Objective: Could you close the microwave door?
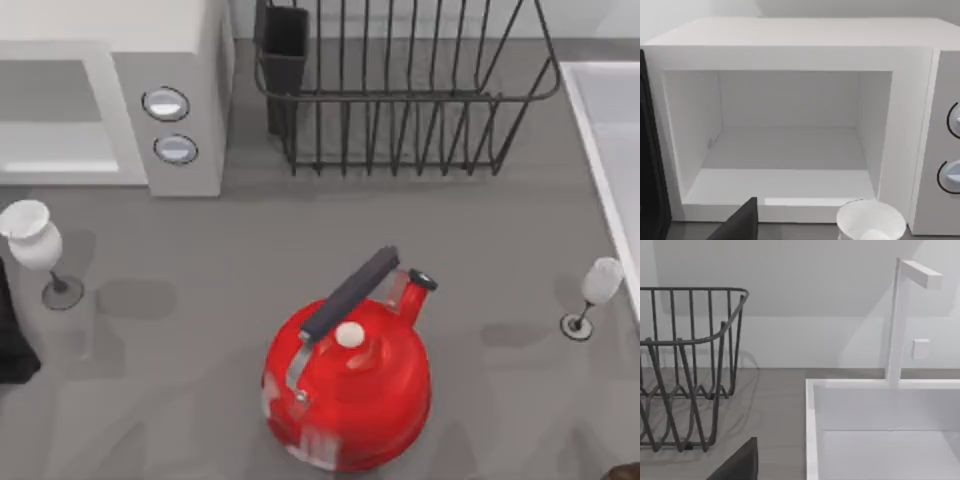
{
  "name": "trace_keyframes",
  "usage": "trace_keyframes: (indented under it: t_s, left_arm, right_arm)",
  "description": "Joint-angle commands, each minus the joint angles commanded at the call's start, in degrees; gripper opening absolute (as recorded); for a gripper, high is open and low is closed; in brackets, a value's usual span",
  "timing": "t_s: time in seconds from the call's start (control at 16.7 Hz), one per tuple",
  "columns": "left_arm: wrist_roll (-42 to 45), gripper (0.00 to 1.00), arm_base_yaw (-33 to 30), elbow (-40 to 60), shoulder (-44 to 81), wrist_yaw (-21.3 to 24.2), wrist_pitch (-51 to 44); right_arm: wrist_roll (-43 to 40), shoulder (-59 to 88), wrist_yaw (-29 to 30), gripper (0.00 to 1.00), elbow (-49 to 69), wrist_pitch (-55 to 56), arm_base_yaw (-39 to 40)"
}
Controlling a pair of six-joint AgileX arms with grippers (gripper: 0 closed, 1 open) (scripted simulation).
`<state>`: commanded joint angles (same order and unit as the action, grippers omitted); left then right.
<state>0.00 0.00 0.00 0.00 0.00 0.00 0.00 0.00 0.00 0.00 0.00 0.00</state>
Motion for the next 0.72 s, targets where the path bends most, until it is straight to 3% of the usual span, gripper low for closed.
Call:
trace_keyframes:
  t_s: [0.06,0.72]
  left_arm:
    - [0.0,1.0,0.0,0.0,0.0,0.0,0.0]
    - [0.0,0.17,0.0,0.0,0.0,0.0,0.0]
  right_arm:
    - [0.0,0.0,0.0,1.0,0.0,0.0,0.0]
    - [0.0,0.0,0.0,1.0,0.0,0.0,0.0]
